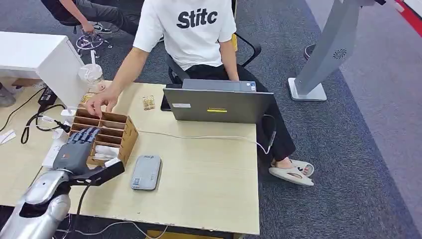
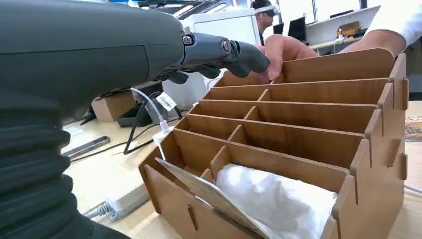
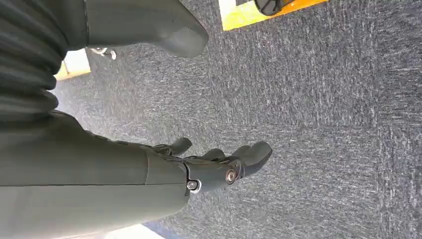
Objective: Pass the card to the sensor for recognition and then transmit it.
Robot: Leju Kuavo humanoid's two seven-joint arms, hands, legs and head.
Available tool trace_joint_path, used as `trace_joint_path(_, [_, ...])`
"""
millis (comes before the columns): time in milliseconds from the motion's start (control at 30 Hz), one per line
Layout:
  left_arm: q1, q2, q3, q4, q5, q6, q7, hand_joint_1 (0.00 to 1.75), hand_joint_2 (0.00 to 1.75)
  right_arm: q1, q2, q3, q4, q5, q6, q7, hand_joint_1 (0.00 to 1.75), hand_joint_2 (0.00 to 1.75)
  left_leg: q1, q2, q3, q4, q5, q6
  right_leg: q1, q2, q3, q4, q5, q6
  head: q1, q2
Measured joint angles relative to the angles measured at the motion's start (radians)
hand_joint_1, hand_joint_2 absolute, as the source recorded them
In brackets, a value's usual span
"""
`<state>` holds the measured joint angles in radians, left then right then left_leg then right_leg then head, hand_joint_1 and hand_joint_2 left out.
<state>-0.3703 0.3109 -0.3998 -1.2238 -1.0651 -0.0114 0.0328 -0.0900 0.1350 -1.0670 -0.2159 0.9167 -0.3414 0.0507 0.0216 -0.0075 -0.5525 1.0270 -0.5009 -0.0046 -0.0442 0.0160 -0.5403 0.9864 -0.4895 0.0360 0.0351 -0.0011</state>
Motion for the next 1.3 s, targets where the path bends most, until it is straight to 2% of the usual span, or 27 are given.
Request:
trace_joint_path(233, [-0.004, 0.0, 0.0, 0.007, 0.005, -0.006, -0.002, 0.0, 1.75, 0.0, 0.0, 0.0, 0.0, 0.001, 0.0, 0.0, 0.0, 1.75, 0.0, 0.0, 0.0, 0.0, 0.0, 0.0, 0.0, 0.0, 0.0, 0.0, 0.0, 0.0, 0.0, 0.0])
trace_joint_path(267, [-0.005, 0.0, 0.0, 0.007, 0.008, -0.008, -0.002, 0.07, 1.75, 0.0, 0.0, 0.0, 0.0, 0.002, 0.0, 0.0, 0.0, 1.75, 0.0, 0.0, 0.0, 0.0, 0.0, 0.0, 0.0, 0.0, 0.0, 0.0, 0.0, 0.0, 0.0, 0.0])
trace_joint_path(333, [-0.007, 0.002, 0.0, 0.007, 0.013, -0.013, -0.003, 0.68, 1.75, 0.0, 0.0, 0.0, 0.0, 0.002, 0.0, 0.0, 0.0, 1.75, 0.0, 0.0, 0.0, 0.0, 0.0, 0.0, 0.0, 0.0, 0.0, 0.0, 0.0, 0.0, 0.0, 0.0])
trace_joint_path(367, [-0.008, 0.003, 0.0, 0.007, 0.015, -0.017, -0.004, 1.2, 1.75, 0.0, 0.0, 0.0, 0.0, 0.002, 0.0, 0.0, 0.0, 1.75, 0.0, 0.0, 0.0, 0.0, 0.0, 0.0, 0.0, 0.0, 0.0, 0.0, 0.0, 0.0, 0.0, 0.0])
trace_joint_path(400, [-0.009, 0.004, 0.0, 0.008, 0.018, -0.022, -0.007, 1.45, 1.75, 0.0, 0.0, 0.0, 0.0, 0.003, 0.001, 0.0, 0.0, 1.75, 0.0, 0.0, 0.0, 0.0, 0.0, 0.0, 0.0, 0.0, 0.0, 0.0, 0.0, 0.0, 0.0, 0.0])
trace_joint_path(533, [-0.013, 0.011, 0.0, 0.011, 0.027, -0.04, -0.02, 1.45, 1.75, 0.0, 0.0, 0.0, 0.0, 0.004, 0.002, 0.0, 0.0, 1.75, 0.0, 0.0, 0.0, 0.0, 0.0, 0.0, 0.0, 0.0, 0.0, 0.0, 0.0, 0.0, 0.0, 0.0])
trace_joint_path(567, [-0.014, 0.013, 0.0, 0.012, 0.027, -0.042, -0.02, 1.66, 1.75, 0.0, 0.0, 0.0, 0.0, 0.005, 0.002, 0.0, 0.0, 1.75, 0.0, 0.0, 0.0, 0.0, 0.0, 0.0, 0.0, 0.0, 0.0, 0.0, 0.0, 0.0, 0.0, 0.0])
trace_joint_path(600, [-0.014, 0.016, 0.0, 0.012, 0.027, -0.043, -0.02, 1.75, 1.75, 0.0, 0.0, 0.0, 0.0, 0.005, 0.002, 0.0, 0.0, 1.75, 0.0, 0.0, 0.0, 0.0, 0.0, 0.0, 0.0, 0.0, 0.0, 0.0, 0.0, 0.0, 0.0, 0.0])
trace_joint_path(1300, [-0.016, 0.035, -0.002, 0.014, 0.056, -0.063, -0.036, 1.75, 1.75, 0.0, 0.0, 0.0, 0.0, 0.012, 0.006, -0.002, 0.0, 1.75, 0.0, 0.0, 0.0, 0.0, 0.0, 0.0, 0.0, 0.0, 0.0, 0.0, 0.0, 0.0, 0.0, 0.0])
